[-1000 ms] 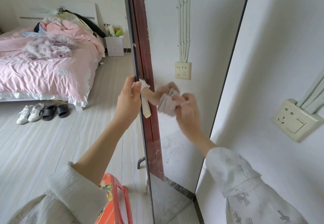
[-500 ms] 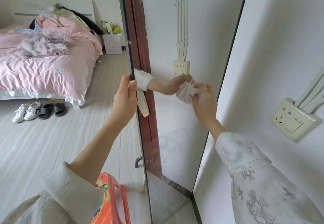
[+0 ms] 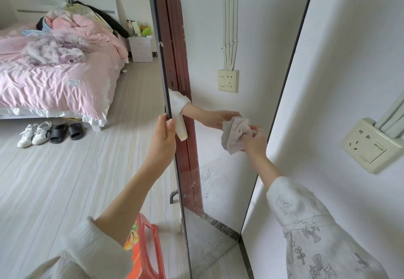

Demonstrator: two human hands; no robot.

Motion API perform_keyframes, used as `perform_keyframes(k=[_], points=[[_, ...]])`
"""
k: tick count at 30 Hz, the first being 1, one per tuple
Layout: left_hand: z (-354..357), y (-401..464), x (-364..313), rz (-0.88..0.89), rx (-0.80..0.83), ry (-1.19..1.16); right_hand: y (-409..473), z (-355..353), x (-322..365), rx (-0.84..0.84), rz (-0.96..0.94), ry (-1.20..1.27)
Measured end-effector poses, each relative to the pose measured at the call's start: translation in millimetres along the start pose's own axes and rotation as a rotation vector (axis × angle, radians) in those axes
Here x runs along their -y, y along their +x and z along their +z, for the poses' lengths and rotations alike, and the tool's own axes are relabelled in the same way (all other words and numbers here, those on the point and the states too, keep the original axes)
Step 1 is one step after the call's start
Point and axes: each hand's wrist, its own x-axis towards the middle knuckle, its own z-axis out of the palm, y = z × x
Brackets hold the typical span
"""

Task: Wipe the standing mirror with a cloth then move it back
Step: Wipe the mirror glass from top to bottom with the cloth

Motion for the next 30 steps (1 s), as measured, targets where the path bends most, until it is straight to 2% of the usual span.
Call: perform_keyframes(k=[3,6,10,13,19,25,30], points=[[0,-1,1,-0.015,-0.001,-0.006,-3,-4,3,0.032,-0.009,0.031],[-3,-2,3,-0.018,0.026,-0.002,-9,-8,-11,0.055,0.06,0.002],[-4,-9,13,-0.094,0.064,0.041,-13,-14,-29,-0.099,0.216,-0.098],[-4,-19,24,-0.188,0.105,0.074,-18,-23,-30,-0.119,0.246,-0.072],[-3,-35,34,-0.263,0.106,0.072,-36,-36,-35,-0.006,0.181,-0.084],[-7,-35,35,-0.272,0.187,0.07,-65,-41,-39,0.077,0.225,-0.137],[-4,-35,37,-0.224,0.145,0.063,-81,-46,-47,0.138,0.338,-0.03]])
